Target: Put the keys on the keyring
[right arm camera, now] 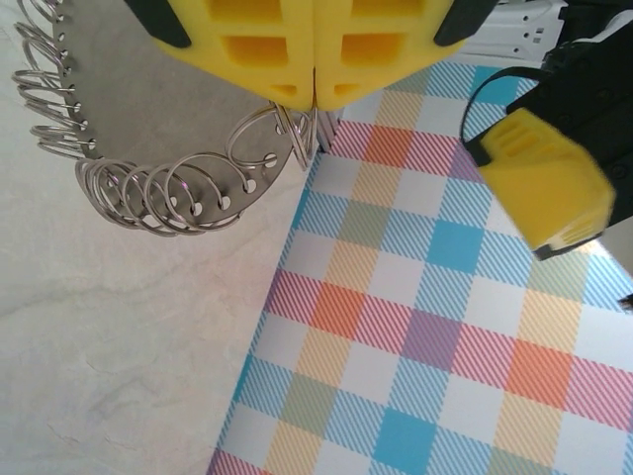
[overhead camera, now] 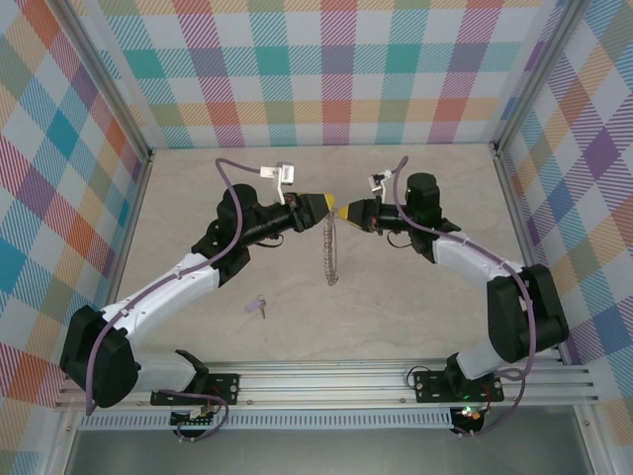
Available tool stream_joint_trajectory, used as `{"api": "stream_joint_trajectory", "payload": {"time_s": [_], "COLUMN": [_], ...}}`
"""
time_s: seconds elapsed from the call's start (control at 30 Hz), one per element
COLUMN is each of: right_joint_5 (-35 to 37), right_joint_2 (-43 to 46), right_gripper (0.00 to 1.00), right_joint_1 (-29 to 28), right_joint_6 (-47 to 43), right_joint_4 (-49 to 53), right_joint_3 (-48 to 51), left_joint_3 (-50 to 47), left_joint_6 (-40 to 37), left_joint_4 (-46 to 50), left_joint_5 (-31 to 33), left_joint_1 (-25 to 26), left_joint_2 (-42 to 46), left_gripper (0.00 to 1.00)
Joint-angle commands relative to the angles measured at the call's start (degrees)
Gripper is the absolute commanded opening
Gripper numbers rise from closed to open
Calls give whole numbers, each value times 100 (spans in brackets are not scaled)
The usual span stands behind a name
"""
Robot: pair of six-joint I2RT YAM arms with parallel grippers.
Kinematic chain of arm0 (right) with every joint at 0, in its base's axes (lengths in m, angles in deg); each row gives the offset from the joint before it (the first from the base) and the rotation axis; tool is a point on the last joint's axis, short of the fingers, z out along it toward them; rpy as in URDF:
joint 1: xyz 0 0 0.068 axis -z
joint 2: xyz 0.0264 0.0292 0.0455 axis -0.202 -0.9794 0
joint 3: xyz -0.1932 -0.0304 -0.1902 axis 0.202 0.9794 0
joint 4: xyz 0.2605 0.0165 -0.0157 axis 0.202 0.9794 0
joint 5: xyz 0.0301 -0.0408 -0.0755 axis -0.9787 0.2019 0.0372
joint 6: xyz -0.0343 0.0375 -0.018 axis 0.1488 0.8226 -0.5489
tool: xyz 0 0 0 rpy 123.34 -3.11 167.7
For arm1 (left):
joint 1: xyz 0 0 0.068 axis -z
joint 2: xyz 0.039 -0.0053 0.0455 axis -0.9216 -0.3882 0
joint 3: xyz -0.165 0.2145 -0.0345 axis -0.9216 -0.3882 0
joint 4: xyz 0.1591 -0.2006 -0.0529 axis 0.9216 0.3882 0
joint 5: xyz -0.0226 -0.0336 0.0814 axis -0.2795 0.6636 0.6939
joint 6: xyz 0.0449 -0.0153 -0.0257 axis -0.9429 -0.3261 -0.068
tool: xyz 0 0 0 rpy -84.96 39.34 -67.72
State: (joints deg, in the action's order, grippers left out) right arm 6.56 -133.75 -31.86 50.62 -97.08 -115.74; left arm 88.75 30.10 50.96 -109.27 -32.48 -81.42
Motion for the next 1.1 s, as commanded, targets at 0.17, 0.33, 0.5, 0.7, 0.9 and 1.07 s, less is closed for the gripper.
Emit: {"api": "stream_joint_trajectory", "payload": {"time_s": [0.17, 0.33, 0.5, 0.7, 0.9, 1.07], "right_joint_5": [-132, -58, -62, -213, -616, -850], "right_joint_2": [-1486, -1797, -1683, -1291, -657, 15], "right_gripper": [0, 0, 0, 0, 0, 0], "right_joint_1": [135, 147, 145, 140, 143, 144], "right_joint_6": [24, -69, -204, -485, -793, -1243], "right_joint_4": [-170, -74, 9, -178, -807, -880], "right_joint_3": [-554, -821, -802, -555, -209, 5], "left_joint_3": [36, 36, 11, -34, -10, 109], "left_joint_6": [-113, -134, -141, -166, -315, -545], "left_joint_4": [-22, 19, 28, 48, 237, 498], "left_joint_5": [87, 87, 104, 182, 330, 377], "left_joint_1": [-36, -31, -33, -31, -42, -65], "left_joint_2": [31, 68, 114, 163, 200, 209], "left_gripper": [49, 49, 49, 49, 49, 49]}}
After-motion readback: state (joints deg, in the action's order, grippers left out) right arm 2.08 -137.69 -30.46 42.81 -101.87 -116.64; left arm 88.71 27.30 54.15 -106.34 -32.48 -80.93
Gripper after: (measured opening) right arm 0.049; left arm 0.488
